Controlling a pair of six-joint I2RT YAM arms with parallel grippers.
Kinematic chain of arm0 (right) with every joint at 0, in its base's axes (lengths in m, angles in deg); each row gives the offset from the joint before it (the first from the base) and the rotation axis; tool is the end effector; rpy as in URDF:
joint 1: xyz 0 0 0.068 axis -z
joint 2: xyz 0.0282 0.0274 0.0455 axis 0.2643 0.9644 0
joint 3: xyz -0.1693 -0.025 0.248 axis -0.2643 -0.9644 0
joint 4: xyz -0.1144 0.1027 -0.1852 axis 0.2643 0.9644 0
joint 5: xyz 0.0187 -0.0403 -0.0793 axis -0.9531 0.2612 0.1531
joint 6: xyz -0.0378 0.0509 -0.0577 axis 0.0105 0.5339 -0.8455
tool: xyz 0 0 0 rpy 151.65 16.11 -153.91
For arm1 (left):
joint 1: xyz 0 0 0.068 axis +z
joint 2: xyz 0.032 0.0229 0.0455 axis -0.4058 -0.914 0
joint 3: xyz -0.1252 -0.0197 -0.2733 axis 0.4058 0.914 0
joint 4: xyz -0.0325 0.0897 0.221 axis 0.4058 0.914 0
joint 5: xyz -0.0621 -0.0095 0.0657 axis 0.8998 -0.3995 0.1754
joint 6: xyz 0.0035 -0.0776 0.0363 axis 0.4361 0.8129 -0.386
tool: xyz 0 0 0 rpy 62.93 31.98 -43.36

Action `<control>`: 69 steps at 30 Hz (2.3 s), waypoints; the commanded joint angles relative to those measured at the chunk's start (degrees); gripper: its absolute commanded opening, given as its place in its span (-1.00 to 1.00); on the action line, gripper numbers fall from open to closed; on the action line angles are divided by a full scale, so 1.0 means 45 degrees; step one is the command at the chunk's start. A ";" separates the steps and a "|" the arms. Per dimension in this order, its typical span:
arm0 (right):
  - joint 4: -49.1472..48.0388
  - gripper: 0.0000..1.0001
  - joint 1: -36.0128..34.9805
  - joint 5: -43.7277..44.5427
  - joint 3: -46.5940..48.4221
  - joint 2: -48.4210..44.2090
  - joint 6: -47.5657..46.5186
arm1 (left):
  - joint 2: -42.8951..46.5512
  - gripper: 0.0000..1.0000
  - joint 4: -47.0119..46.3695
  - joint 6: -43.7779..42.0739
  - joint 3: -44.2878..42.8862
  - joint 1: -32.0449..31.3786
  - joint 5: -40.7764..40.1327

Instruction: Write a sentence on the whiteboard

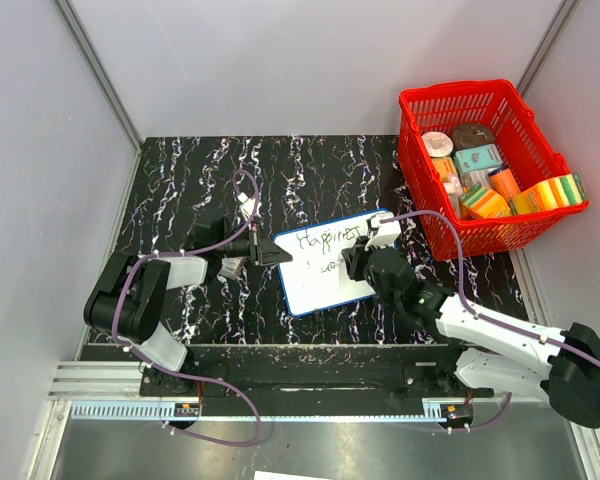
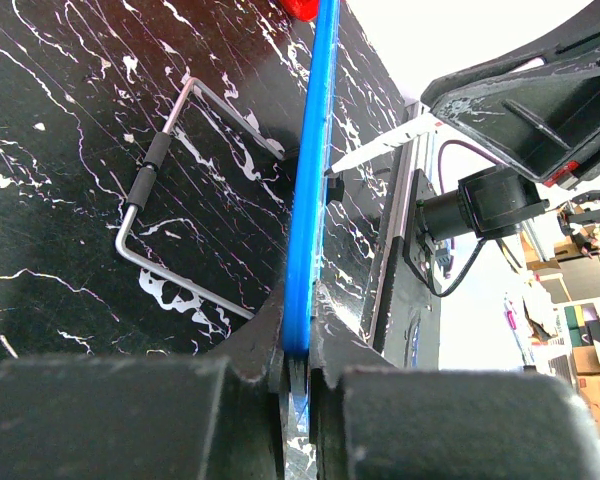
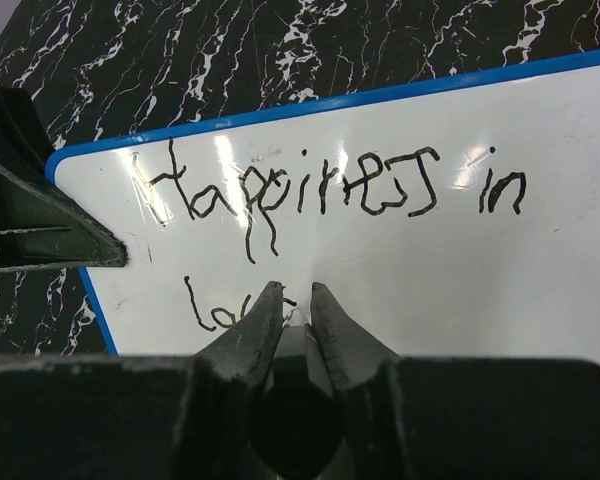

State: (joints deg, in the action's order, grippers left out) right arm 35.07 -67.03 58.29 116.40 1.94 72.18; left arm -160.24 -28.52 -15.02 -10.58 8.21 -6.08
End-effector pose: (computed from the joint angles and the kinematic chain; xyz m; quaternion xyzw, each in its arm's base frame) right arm 0.1699 0.1595 0.2713 -0.0570 0.8029 0.1946 0.5605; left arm 0.2707 -0.1448 0.2096 0.1898 0.7426 -0.5767 0.2828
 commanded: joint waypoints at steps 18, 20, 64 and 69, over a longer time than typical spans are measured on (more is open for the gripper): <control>0.0130 -1.00 0.0044 0.0245 -0.0003 -0.0191 -0.0009 | 0.0007 -1.00 0.0384 -0.1572 -0.0091 -0.0060 -0.1371; 0.0246 -1.00 0.0044 0.0205 -0.0100 -0.0249 0.0011 | 0.0007 -1.00 0.0384 -0.1572 -0.0071 -0.0060 -0.1371; 0.0267 -1.00 0.0044 -0.1181 -0.0414 -0.0133 0.0792 | 0.0046 -1.00 0.0462 -0.1611 -0.0071 -0.0080 -0.1430; 0.0052 -1.00 0.0044 -0.1220 -0.0296 -0.0191 0.0929 | 0.0046 -1.00 0.0501 -0.1631 -0.0091 -0.0080 -0.1411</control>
State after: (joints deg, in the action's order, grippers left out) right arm 36.75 -67.03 53.61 114.30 0.76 75.28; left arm -160.24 -28.45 -15.07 -10.58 8.21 -6.08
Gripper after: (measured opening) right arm 0.200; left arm 0.083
